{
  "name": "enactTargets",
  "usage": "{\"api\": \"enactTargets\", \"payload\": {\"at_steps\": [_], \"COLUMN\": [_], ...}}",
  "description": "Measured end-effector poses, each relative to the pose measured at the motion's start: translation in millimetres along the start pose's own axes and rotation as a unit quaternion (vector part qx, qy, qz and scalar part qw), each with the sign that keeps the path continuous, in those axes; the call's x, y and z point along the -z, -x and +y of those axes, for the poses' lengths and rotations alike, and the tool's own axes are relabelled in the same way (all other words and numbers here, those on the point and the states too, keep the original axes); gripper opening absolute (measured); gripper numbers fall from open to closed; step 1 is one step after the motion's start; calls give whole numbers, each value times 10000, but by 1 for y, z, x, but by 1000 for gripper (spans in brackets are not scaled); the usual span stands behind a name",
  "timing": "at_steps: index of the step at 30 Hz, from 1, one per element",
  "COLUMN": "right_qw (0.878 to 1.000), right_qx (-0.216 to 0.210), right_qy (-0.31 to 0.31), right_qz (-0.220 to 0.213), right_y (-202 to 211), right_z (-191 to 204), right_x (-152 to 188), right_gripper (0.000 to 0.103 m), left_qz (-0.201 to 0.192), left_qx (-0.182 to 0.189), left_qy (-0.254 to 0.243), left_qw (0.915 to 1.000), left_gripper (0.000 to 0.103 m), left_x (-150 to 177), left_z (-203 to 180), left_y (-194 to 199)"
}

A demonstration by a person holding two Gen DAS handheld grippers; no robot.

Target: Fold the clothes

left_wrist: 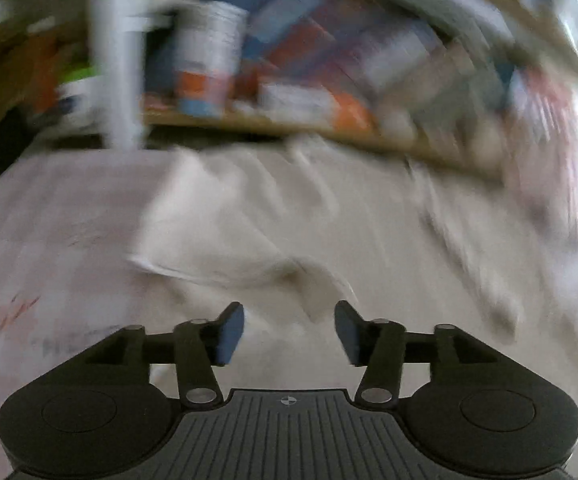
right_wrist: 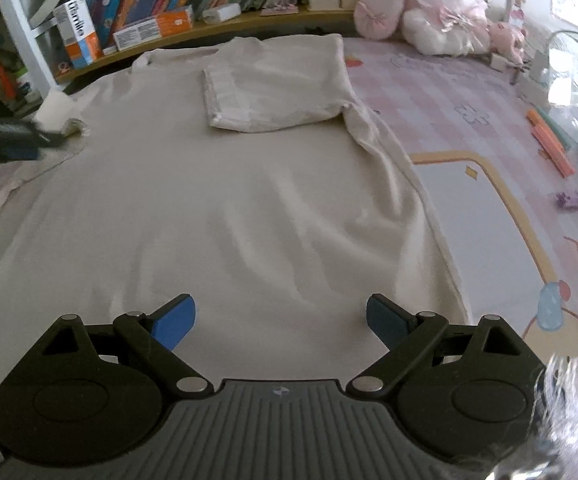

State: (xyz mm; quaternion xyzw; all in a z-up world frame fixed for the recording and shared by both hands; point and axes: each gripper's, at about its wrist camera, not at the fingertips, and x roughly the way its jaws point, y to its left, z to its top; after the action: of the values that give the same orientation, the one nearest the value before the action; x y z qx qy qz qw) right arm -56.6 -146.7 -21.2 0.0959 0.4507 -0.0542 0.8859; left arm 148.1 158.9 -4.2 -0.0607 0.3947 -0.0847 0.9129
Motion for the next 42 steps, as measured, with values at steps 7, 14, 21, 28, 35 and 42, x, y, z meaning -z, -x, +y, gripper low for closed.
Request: {"api": "enactTargets", "payload": {"at_steps": [7, 14, 21, 28, 35, 42], "right_qw": [9999, 9997, 9993, 9986, 9986, 9980], "right_qx": [91, 194, 287, 340, 490, 588], "right_qy": [-80, -125, -236, -403, -150, 107], "right_qz": [37, 16, 37, 1, 118, 224], "right_y": [1, 5, 5, 8, 0, -2], "right_z": [-8, -14, -16, -22, -8, 1], "right_x": [3, 7, 6, 8, 5, 10], "right_gripper": [93, 93, 94, 95, 99, 99], "left_qz": [-187, -367, -647, -520, -148, 231], "left_qx": [-585, -288, 1383, 324, -424, -68], "left_qy": [986, 1209, 641, 288, 223, 1259], "left_qw": [9932, 9916, 9862, 9977, 9987, 9918], "left_gripper": [51, 2, 40, 70, 67, 38], "left_x": [-17, -44, -92, -56, -29, -52], "left_z": [38, 28, -22, 18, 57, 87], "left_y": [-23, -40, -38, -24, -41, -92]}}
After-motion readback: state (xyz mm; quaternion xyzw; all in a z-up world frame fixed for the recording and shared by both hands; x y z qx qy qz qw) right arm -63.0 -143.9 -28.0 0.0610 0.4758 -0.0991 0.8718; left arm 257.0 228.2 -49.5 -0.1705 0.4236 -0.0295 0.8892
